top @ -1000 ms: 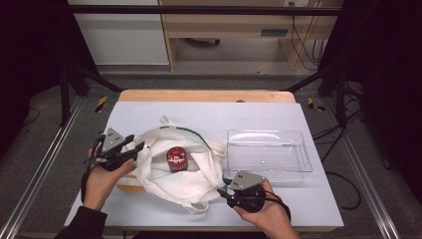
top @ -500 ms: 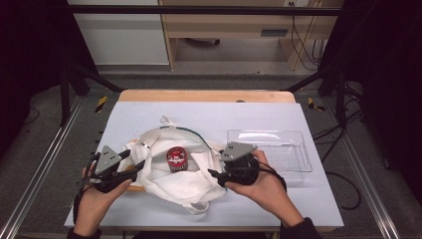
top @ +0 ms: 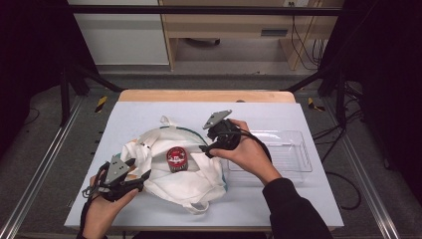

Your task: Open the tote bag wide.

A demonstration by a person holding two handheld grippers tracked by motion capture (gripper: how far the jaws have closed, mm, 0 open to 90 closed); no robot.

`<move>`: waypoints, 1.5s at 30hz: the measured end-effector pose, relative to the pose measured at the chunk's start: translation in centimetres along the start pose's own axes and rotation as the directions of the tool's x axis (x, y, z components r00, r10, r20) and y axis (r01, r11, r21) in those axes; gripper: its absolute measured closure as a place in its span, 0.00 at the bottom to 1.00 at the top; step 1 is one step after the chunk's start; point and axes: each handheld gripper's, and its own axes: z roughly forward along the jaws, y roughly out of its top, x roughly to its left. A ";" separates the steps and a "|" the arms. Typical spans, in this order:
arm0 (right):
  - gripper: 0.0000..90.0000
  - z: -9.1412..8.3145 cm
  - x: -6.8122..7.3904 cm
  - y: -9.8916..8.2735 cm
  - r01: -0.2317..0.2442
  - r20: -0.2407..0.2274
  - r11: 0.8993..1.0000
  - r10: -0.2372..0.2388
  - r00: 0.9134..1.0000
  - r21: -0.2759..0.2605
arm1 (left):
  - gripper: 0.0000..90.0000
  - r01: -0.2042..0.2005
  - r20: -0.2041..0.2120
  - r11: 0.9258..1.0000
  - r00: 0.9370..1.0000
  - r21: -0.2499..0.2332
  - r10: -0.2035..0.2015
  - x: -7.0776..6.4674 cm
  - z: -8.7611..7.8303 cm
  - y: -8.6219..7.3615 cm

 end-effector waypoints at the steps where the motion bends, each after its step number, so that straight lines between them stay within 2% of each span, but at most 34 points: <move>1: 0.28 0.4 -0.1 0.1 -0.001 -0.008 1.000 0.001 1.000 0.006 | 0.38 0.002 -0.003 1.000 1.000 0.006 -0.002 0.0 0.1 -0.1; 5: 0.31 2.7 -0.4 0.6 0.009 -0.027 0.999 -0.008 1.000 0.039 | 0.41 0.003 0.010 0.999 1.000 0.032 -0.003 0.1 0.3 -0.5; 7: 0.32 3.5 -0.5 0.7 0.008 -0.029 0.998 -0.007 1.000 0.060 | 0.45 -0.002 0.020 0.999 1.000 0.049 0.001 0.1 0.5 -0.7; 12: 0.37 5.2 -0.8 0.6 0.011 -0.051 0.996 -0.006 0.999 0.084 | 0.59 0.004 0.042 0.999 0.999 0.050 -0.006 0.0 0.5 -0.8; 15: 0.39 6.0 -0.9 0.5 0.009 -0.063 0.994 -0.002 0.998 0.105 | 0.62 -0.017 0.036 0.999 0.999 0.049 0.015 -0.2 0.6 -0.7; 22: 0.41 7.3 -0.5 0.5 0.028 -0.098 0.992 -0.015 0.995 0.126 | 0.65 -0.019 0.034 0.999 0.999 0.040 0.017 -0.3 0.5 -0.7; 29: 0.45 8.0 -0.1 0.5 0.056 -0.099 0.988 -0.042 0.994 0.144 | 0.73 -0.025 0.025 0.999 0.999 0.026 0.024 -0.3 0.4 -0.7; 31: 0.49 8.2 0.1 0.6 0.065 -0.109 0.986 -0.048 0.993 0.152 | 0.75 -0.025 0.028 0.999 0.999 0.027 0.025 -0.3 0.4 -0.7; 34: 0.58 8.6 0.7 1.0 0.098 -0.109 0.978 -0.079 0.991 0.187 | 0.77 -0.025 0.028 0.999 0.999 0.025 0.024 -0.3 0.4 -0.7; 37: 0.71 8.9 1.1 1.5 0.128 -0.085 0.970 -0.113 0.990 0.207 | 0.77 -0.027 0.029 0.999 0.999 0.028 0.027 -0.1 0.3 -0.7; 38: 0.76 8.9 1.2 1.7 0.124 -0.070 0.969 -0.111 0.991 0.216 | 0.78 -0.024 0.031 0.999 0.999 0.027 0.023 -0.1 0.3 -0.7; 41: 0.89 8.6 1.0 1.9 0.102 -0.055 0.973 -0.093 0.994 0.209 | 0.81 -0.023 0.036 0.999 0.999 0.034 0.022 0.0 0.2 -0.7; 45: 0.94 8.0 0.7 2.1 0.072 -0.030 0.980 -0.068 0.997 0.187 | 0.87 -0.036 0.036 0.998 0.999 0.049 0.034 0.1 0.2 -0.8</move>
